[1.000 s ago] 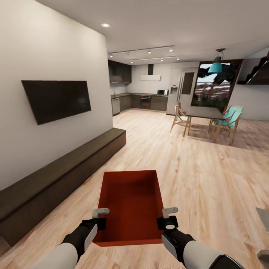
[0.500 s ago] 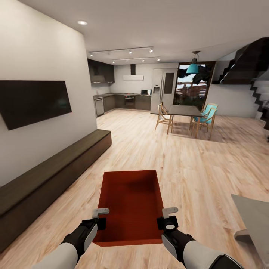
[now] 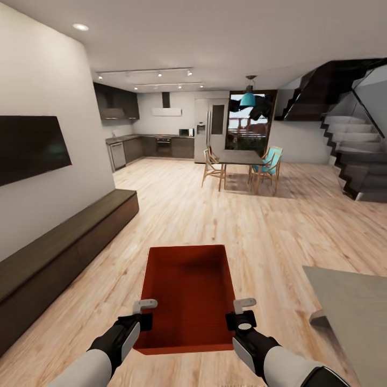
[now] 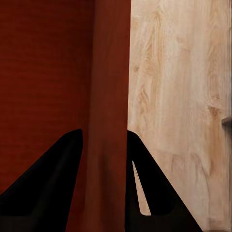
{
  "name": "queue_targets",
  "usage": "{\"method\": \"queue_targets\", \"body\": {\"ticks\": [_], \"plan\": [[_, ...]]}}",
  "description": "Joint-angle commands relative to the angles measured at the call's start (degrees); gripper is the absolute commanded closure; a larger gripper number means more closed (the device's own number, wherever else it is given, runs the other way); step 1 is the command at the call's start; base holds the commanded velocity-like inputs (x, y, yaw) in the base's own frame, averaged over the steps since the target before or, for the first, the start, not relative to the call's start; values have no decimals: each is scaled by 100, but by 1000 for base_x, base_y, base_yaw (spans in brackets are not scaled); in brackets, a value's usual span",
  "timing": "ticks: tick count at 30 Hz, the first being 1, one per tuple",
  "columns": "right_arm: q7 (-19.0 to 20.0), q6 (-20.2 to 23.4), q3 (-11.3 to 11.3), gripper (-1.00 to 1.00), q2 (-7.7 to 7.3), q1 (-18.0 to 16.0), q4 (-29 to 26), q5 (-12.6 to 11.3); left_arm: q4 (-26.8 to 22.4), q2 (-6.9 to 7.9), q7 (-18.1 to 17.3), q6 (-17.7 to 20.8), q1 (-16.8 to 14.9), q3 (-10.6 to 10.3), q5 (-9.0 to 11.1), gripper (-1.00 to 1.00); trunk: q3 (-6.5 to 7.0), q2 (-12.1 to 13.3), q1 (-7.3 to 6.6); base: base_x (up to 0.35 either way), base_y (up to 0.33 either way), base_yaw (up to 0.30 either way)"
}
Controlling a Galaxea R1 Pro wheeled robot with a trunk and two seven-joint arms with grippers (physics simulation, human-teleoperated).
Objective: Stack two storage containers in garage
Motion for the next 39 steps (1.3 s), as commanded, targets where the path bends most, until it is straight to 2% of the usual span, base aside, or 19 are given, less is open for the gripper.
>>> {"method": "queue_targets", "body": {"ticks": [1,9,39], "plan": [[-10,-28,-166,100,4,-9,-65,20,-6,-7,36,42,3,63,-88,100,-9,-7,1,0,0,-287],[-13,-28,-166,100,5,-9,-65,20,-6,-7,36,42,3,63,-94,100,-9,-7,1,140,0,-119],[-13,-28,-166,100,-3,-9,-65,20,2,-1,36,42,3,54,-94,100,-9,-7,1,317,0,-1]]}}
